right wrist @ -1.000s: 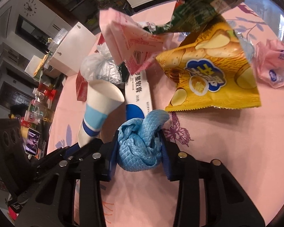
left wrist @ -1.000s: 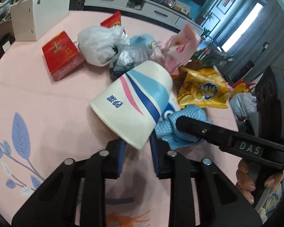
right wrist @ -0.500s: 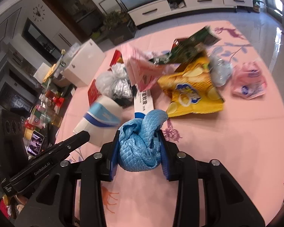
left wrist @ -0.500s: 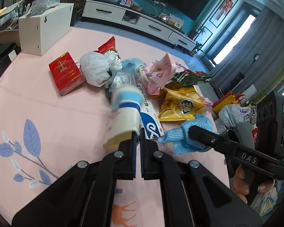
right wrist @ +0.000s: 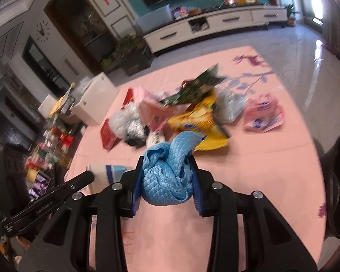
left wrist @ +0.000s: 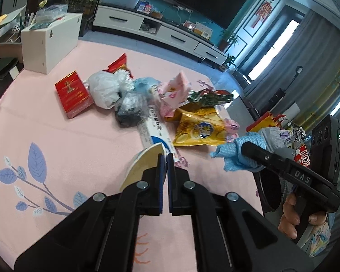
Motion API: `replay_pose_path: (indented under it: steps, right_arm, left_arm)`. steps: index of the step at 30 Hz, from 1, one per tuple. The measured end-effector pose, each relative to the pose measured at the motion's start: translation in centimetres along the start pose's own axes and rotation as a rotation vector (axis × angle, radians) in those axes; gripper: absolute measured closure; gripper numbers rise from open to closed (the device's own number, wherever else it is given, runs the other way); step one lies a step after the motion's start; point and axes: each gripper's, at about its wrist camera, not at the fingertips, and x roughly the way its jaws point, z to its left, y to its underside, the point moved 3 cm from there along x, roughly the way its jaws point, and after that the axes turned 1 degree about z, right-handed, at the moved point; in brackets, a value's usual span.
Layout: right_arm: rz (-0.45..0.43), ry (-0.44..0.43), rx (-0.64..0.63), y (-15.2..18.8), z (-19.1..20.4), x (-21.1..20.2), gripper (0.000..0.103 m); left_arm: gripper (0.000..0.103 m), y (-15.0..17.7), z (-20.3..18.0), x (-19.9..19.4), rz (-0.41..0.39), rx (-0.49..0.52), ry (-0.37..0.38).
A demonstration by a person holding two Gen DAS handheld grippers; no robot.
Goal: Collect trash
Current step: 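Carry cup and cloth to the black bin and open both tools to drop them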
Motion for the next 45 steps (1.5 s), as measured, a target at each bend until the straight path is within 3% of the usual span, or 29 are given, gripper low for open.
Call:
replay_pose_path:
  steps: [12,18,26,36,45]
  right_arm:
    - [-0.265,0.276,0.062,0.4,-6.4,-9.1,0.065]
    - [-0.354,0.391,0.148,0.3,-10.9,-13.1,0.065]
    - [-0.362,0.475,0.240,1.0,-16.8,-15.5,0.065]
    - [-0.262,0.595,0.452,4.0,-25.6,-16.4,0.065]
    - [-0.167,0.573,0.572,6.3,-30.7,-15.6,0.065]
  left_arm:
    - [0.099,1.9,-8.6,-2.4,-0.108,0.196,-0.001]
    - [0.099,2.6,-15.1,-1.0,-0.108,0.269,0.061]
    - [0.099,4.2,-24.4,1.7,-0.072,0.371,0.176]
    - [0.099,7.0,-33.1,7.3,0.001,0.469,0.212]
    - [0.099,9.2,-37.9,11.5,0.065,0.532,0.220]
